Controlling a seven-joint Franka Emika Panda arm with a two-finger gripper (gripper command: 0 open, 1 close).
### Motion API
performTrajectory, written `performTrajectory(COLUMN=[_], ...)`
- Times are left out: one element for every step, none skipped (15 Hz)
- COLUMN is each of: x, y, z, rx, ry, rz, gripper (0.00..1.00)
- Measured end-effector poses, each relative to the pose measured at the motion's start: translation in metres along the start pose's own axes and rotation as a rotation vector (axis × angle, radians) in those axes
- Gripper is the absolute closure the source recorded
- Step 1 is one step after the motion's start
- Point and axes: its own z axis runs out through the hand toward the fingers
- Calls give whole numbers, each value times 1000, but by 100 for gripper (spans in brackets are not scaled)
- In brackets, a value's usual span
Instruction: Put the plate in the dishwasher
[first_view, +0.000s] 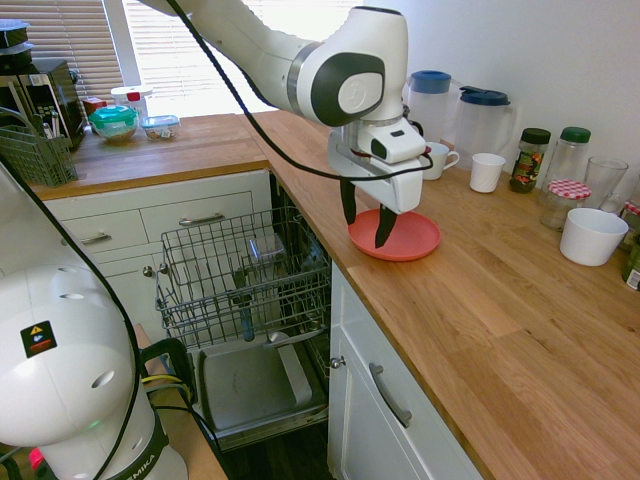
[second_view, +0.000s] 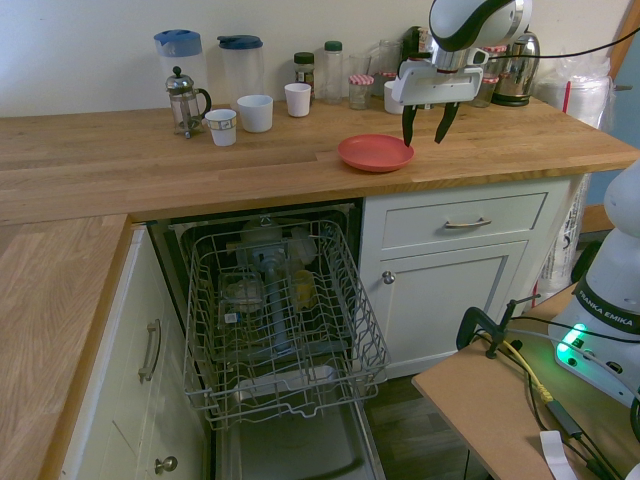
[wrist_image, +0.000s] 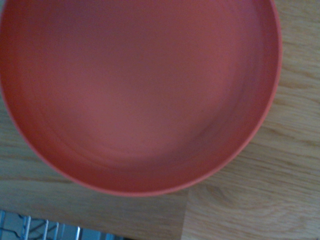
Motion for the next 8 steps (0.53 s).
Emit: performTrajectory(x=[10,21,31,41,51,62,72,82], y=[-4,-9,-15,-21,-27,-32,-38,-43], z=[0,1,4,7,11,15,20,26], rx=[9,15,19,25,34,44,49,50], ry=[-8,-15,-25,-38,-52,-67,-80,-92], rz=[27,56,85,112,136,163,185,204], gripper=[0,0,0,0,0,0,0,0])
